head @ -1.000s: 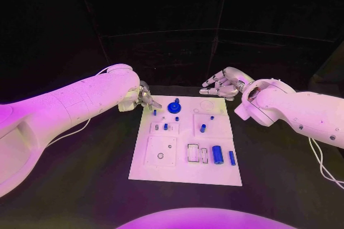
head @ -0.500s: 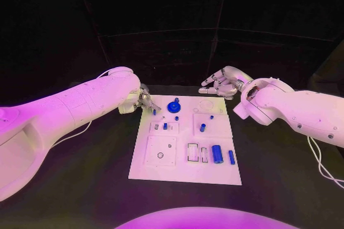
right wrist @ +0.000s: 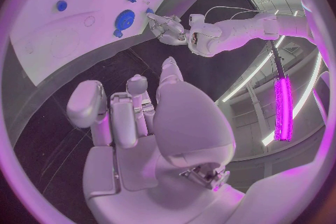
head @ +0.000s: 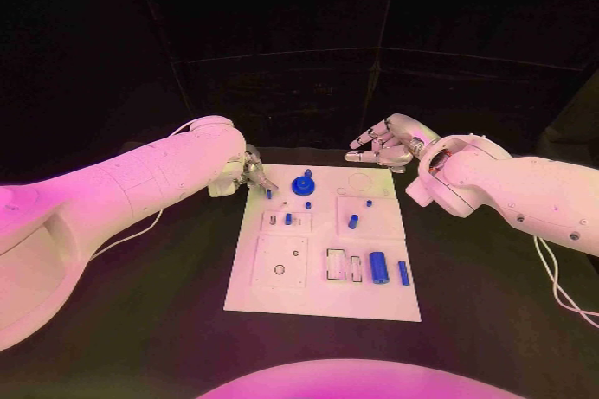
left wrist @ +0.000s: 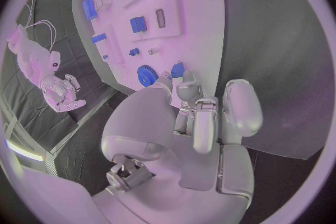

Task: Assemble the parts on the task board

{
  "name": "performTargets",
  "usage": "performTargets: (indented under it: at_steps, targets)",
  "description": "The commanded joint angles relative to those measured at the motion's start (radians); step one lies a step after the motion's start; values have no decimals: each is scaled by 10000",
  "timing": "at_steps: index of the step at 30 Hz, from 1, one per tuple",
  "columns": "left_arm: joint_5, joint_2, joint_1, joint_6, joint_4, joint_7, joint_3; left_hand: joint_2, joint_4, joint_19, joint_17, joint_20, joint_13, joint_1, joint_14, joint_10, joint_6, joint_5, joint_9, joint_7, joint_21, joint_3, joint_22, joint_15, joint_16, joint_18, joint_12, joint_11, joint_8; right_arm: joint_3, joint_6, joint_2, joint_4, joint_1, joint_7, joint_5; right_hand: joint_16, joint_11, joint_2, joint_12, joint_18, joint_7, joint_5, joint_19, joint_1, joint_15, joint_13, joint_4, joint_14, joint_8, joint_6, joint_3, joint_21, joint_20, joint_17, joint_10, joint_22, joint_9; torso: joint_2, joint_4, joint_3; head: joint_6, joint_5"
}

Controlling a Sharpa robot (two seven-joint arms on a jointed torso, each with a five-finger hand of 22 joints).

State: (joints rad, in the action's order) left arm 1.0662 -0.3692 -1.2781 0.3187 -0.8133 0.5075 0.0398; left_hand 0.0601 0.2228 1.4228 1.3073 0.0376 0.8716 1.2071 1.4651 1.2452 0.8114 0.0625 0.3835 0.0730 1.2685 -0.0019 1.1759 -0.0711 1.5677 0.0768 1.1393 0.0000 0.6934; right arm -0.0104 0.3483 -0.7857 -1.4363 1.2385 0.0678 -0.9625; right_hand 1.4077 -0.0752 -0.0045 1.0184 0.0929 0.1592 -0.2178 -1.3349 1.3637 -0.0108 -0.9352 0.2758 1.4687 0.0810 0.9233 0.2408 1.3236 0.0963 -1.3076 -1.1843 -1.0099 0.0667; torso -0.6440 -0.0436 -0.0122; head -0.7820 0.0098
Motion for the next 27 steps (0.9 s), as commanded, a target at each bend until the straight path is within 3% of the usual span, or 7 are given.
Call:
performTargets:
  at_steps: [1, 6, 12, 17, 21, 27]
  targets:
    - [156, 15, -12, -302, 4, -294, -5, 80, -165, 58, 2635, 41, -28, 202, 1057, -48, 76, 43, -28, 23, 32, 126, 15, 49, 31, 96, 11, -11, -50, 6, 22, 15, 0, 22, -54, 16, -45, 24, 71, 1, 106, 16, -27, 63, 31, 37, -5, -26, 453, 44, -64, -3, -56, 19, -57, 56, 4, 16, -4, -2, 0, -20, -9]
    - [160, 36, -12, -230, 6, -399, -5, 175, -608, 66, 2635, 20, -72, 719, 1057, -74, 82, 29, -99, -12, 40, 544, 49, 21, 31, 92, -22, -47, -100, 6, -10, 23, 1, 22, -36, 16, -44, 24, 77, 4, 105, 16, -36, 62, 35, 37, -8, -27, 454, 45, -64, -5, -56, 19, -60, 54, 3, 16, -3, 11, -3, -39, -14]
    - [161, 44, -11, -158, 20, -432, -5, 243, -884, 75, 2635, 2, -90, 959, 1057, -70, 144, 21, -164, -46, 54, 906, 87, 0, 31, 87, -39, -75, -137, 6, -18, 17, -5, 22, -25, 16, -42, 25, 84, 8, 105, 15, -45, 61, 39, 36, -12, -28, 455, 46, -63, -8, -56, 18, -63, 51, 2, 16, -2, 4, -2, -59, -14]
    - [161, 3, -11, -135, -15, -443, -5, 369, -1460, 83, 2635, -60, -116, 1448, 1057, -64, 221, 25, -234, -118, 64, 1856, 130, -67, 31, 85, -97, -148, -164, 6, -25, 13, -18, 22, -19, 16, -42, 25, 84, 8, 105, 15, -45, 61, 39, 36, -12, -28, 455, 46, -63, -8, -56, 18, -63, 51, 2, 16, -3, -4, -3, -70, -18]
    - [161, -59, -10, -213, -92, -477, -5, 178, -1976, 84, 2635, -69, -202, 1441, 1057, -29, 212, 39, -229, -81, 53, 3063, 152, -42, 31, 81, -198, -140, -105, 6, -26, 11, -22, 22, -20, 16, -42, 25, 84, 8, 105, 15, -45, 61, 39, 36, -12, -28, 455, 46, -63, -8, -56, 18, -63, 51, 2, 16, 1, -5, -7, -68, -8]
    - [78, -303, -8, -538, -458, -598, -7, -364, -2474, 101, 2635, -21, -251, 666, 1057, 116, 162, 34, -101, -38, 57, 4845, 217, -8, 31, 76, -220, -125, 159, 6, -24, 2, -24, 22, -26, 16, -42, 25, 84, 8, 105, 15, -45, 61, 39, 36, -12, -28, 455, 46, -63, -8, -56, 18, -63, 51, 2, 16, 11, -9, -4, -78, -7]
